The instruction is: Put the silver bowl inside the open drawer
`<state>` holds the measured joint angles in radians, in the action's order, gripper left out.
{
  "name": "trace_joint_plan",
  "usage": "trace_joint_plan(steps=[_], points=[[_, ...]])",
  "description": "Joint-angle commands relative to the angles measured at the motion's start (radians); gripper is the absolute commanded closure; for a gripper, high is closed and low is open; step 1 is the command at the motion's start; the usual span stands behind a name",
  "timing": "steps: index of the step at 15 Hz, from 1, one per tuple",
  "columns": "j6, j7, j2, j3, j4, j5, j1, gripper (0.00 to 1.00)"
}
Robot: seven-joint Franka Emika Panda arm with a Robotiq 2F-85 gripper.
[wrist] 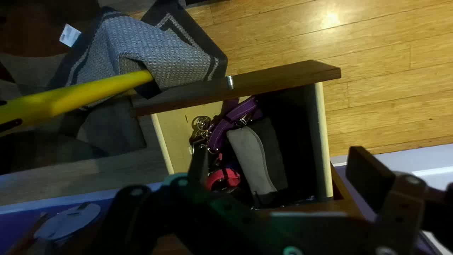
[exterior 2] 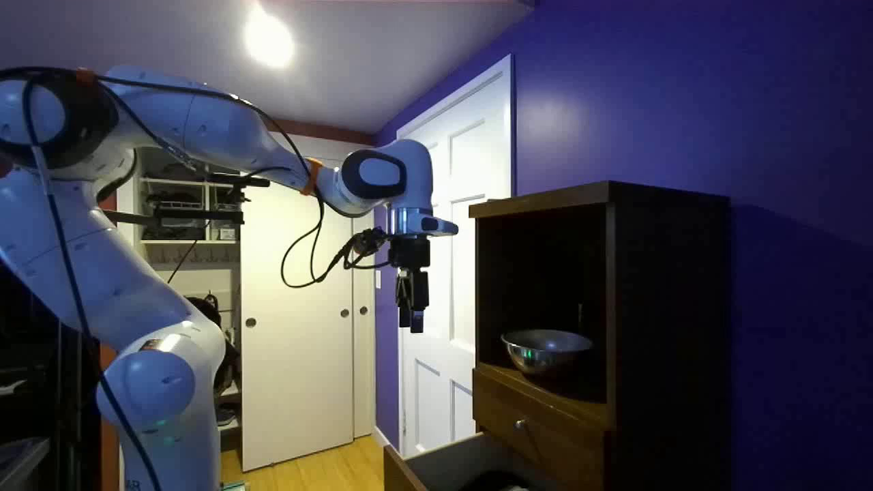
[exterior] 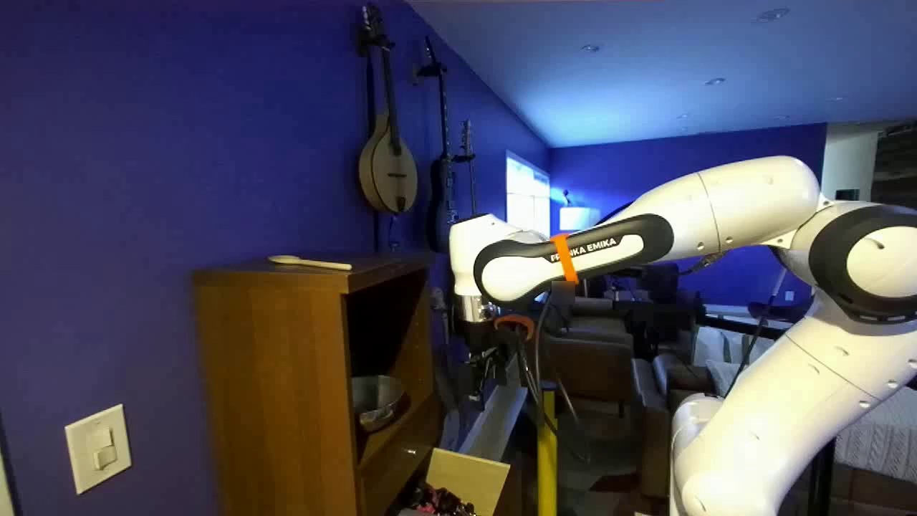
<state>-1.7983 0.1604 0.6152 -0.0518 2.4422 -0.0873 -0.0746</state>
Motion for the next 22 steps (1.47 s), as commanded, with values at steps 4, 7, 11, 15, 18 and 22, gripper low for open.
trace_joint_plan(steps=[4,7,11,15,18,22], points=[[0.003,0.004,-0.001,0.007,-0.002,-0.004,0.009,0.00],[0.003,0.004,-0.001,0.007,-0.002,-0.004,0.009,0.00],[0.003,0.004,-0.001,0.007,-0.002,-0.004,0.009,0.00],[-0.050,0.174,-0.001,-0.005,-0.010,0.009,-0.036,0.00],[-0.058,0.277,-0.017,0.013,-0.022,0.013,-0.082,0.00],[-0.074,0.408,-0.023,0.028,0.004,0.024,-0.149,0.00]])
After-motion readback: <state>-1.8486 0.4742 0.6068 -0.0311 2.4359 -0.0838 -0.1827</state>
